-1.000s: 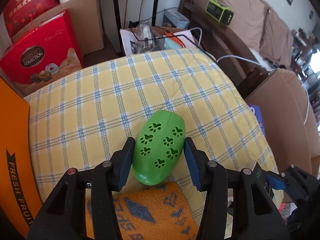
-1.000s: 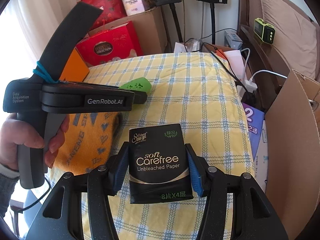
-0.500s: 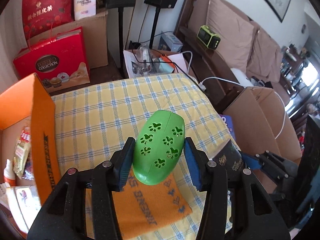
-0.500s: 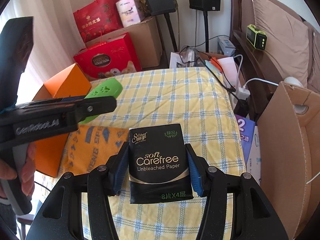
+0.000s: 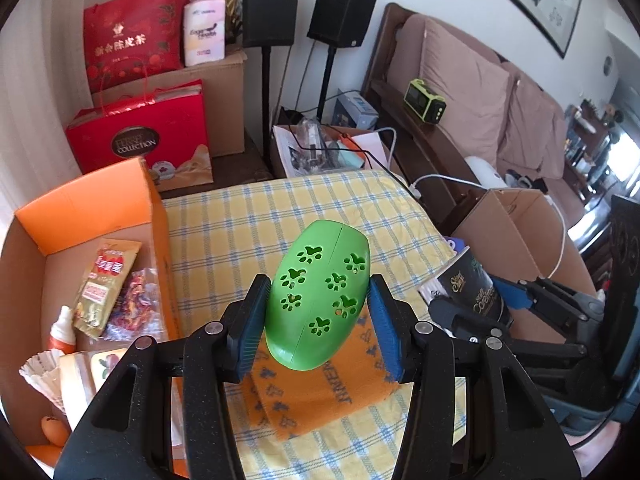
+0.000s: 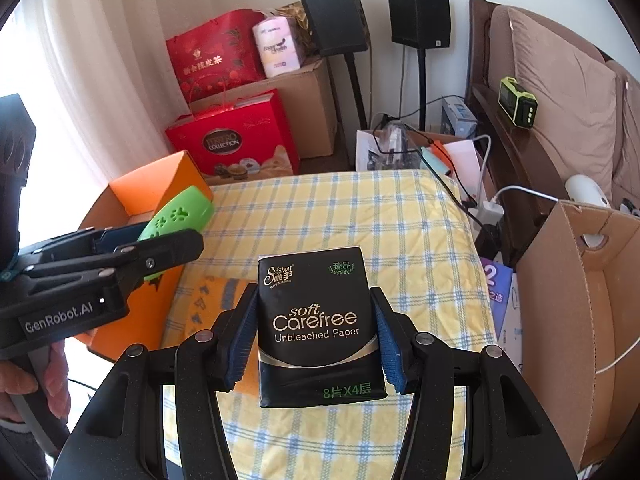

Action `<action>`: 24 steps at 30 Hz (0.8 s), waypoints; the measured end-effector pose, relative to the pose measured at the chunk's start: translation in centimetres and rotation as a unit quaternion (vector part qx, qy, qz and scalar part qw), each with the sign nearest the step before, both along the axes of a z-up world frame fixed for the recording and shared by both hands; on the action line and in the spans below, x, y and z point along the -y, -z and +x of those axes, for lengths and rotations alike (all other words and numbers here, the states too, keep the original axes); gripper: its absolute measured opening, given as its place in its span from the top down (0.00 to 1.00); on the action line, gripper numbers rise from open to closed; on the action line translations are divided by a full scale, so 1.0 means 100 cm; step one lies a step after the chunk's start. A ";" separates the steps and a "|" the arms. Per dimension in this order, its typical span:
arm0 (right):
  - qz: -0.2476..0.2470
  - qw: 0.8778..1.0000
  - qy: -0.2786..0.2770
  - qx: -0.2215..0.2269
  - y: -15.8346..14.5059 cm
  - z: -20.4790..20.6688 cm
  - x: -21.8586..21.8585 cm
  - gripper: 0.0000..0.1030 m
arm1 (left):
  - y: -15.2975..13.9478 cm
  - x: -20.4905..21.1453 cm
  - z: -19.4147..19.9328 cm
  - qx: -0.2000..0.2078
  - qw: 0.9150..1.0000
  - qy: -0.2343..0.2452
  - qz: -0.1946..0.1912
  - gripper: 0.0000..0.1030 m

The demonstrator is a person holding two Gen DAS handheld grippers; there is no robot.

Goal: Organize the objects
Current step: 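Carry the green toy and tissue pack over the tray box with both tools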

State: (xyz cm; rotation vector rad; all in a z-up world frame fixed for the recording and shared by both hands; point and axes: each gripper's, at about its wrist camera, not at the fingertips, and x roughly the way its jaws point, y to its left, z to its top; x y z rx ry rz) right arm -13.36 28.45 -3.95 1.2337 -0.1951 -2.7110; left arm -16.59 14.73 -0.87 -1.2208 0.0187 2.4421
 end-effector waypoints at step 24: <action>-0.013 0.998 -0.050 -0.019 -0.039 -0.031 0.092 0.47 | -0.022 0.113 -0.003 -0.020 0.997 -0.077 0.012 0.55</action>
